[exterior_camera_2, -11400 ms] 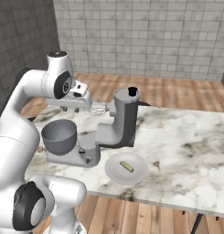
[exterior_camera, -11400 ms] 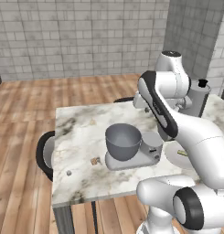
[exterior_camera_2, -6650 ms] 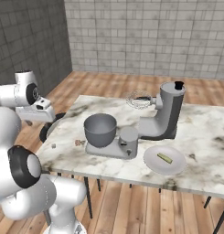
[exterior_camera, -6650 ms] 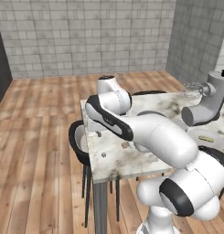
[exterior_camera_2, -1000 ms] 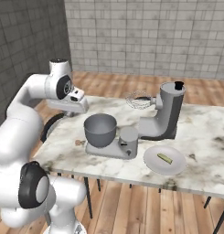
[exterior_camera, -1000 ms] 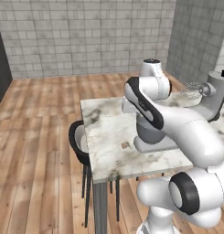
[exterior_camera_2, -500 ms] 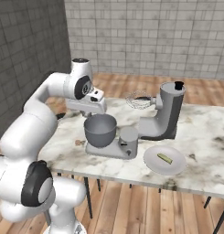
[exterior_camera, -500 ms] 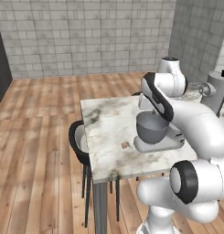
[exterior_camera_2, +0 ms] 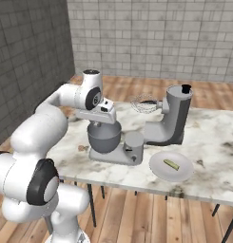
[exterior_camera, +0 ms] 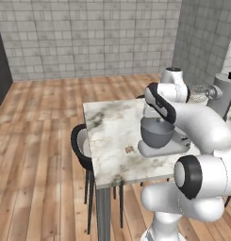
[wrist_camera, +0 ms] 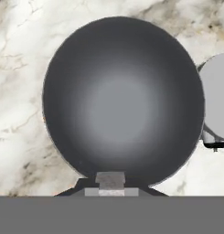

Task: Add butter and sugar cubes to the stand mixer bowl and then turn on the stand mixer to begin making frosting.

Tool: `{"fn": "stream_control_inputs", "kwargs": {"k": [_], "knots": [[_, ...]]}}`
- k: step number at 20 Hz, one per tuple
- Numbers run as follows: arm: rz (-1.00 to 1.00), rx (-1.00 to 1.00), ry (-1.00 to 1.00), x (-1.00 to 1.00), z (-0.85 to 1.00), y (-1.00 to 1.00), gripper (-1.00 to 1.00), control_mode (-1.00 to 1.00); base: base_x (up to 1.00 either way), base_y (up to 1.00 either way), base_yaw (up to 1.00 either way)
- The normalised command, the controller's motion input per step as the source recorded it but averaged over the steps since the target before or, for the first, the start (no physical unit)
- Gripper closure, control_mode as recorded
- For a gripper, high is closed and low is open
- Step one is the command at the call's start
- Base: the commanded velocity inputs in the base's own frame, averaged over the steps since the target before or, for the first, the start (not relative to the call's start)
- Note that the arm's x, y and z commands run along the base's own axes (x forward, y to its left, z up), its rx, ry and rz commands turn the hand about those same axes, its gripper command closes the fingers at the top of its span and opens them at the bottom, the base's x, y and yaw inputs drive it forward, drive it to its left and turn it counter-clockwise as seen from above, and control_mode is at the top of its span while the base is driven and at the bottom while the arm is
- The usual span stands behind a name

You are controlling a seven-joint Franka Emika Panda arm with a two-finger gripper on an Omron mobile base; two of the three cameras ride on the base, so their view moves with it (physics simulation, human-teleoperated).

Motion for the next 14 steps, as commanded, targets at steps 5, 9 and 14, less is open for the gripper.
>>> {"fn": "stream_control_inputs", "kwargs": {"k": [5, 9, 14], "knots": [[0.00, 0.00, 0.05, 0.44, -0.45, 0.00, 1.00, -1.00, 0.00, 0.00, 0.00], [0.00, -0.01, 0.04, 0.26, -0.46, 0.00, 1.00, -1.00, 0.00, 0.00, 0.00], [0.00, 0.00, 0.04, 0.21, -0.37, -0.02, 1.00, -1.00, 0.00, 0.00, 0.00]]}}
